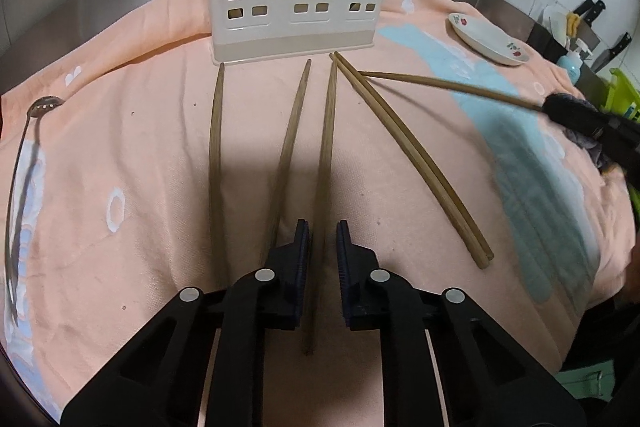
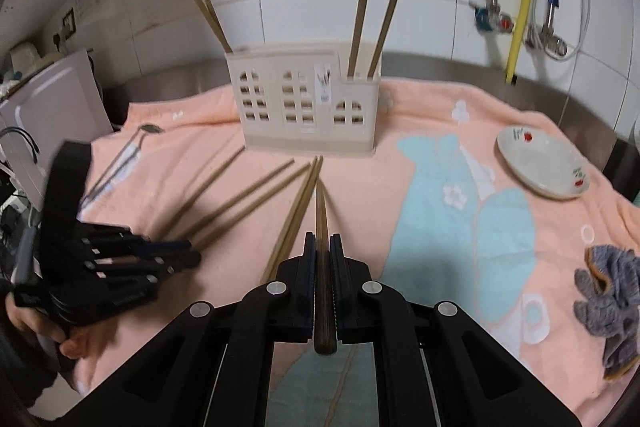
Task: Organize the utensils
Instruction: 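Close the left gripper on another chopstick while the right gripper holds its chopstick, then lift both held chopsticks upright and carry them over the white holder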
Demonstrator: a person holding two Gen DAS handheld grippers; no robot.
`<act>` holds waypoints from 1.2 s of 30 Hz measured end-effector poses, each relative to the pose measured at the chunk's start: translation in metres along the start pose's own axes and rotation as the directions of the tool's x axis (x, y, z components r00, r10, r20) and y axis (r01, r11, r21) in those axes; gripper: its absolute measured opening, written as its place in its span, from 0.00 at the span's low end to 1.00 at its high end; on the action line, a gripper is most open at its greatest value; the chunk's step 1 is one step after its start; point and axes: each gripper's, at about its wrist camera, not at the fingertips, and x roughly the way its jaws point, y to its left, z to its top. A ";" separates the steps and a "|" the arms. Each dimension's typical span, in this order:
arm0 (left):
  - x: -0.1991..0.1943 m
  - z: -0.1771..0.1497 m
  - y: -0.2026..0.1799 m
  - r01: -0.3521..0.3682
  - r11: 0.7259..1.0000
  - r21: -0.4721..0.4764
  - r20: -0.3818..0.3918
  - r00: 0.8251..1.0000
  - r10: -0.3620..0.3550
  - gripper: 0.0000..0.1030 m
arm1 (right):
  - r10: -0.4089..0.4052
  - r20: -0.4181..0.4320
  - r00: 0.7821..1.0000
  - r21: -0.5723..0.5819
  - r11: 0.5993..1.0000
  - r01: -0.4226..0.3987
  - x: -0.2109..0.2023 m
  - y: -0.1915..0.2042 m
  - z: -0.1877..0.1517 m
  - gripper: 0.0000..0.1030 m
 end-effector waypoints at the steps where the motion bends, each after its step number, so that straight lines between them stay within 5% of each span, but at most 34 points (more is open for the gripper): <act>1: 0.000 0.000 -0.002 -0.018 1.000 0.009 0.002 1.000 0.018 0.08 | 0.003 0.011 1.000 -0.002 1.000 -0.003 -0.003 0.000 0.003 0.07; 7: -0.012 0.004 -0.005 -0.031 1.000 0.005 0.029 0.999 0.030 0.05 | 0.022 0.059 0.998 -0.018 1.000 -0.021 -0.018 0.000 0.021 0.07; 15: -0.059 0.033 -0.002 -0.012 1.000 0.005 0.157 0.988 0.011 0.05 | 0.071 0.101 0.992 -0.034 0.997 -0.067 -0.034 -0.008 0.058 0.06; 32: -0.105 0.100 0.014 0.039 0.999 0.004 0.272 0.962 -0.039 0.05 | 0.171 0.148 0.974 -0.059 0.985 -0.164 -0.042 -0.020 0.174 0.06; 36: -0.117 0.117 0.014 0.030 0.999 0.021 0.291 0.956 -0.035 0.05 | 0.140 0.174 0.975 -0.065 0.989 -0.130 -0.039 -0.022 0.203 0.06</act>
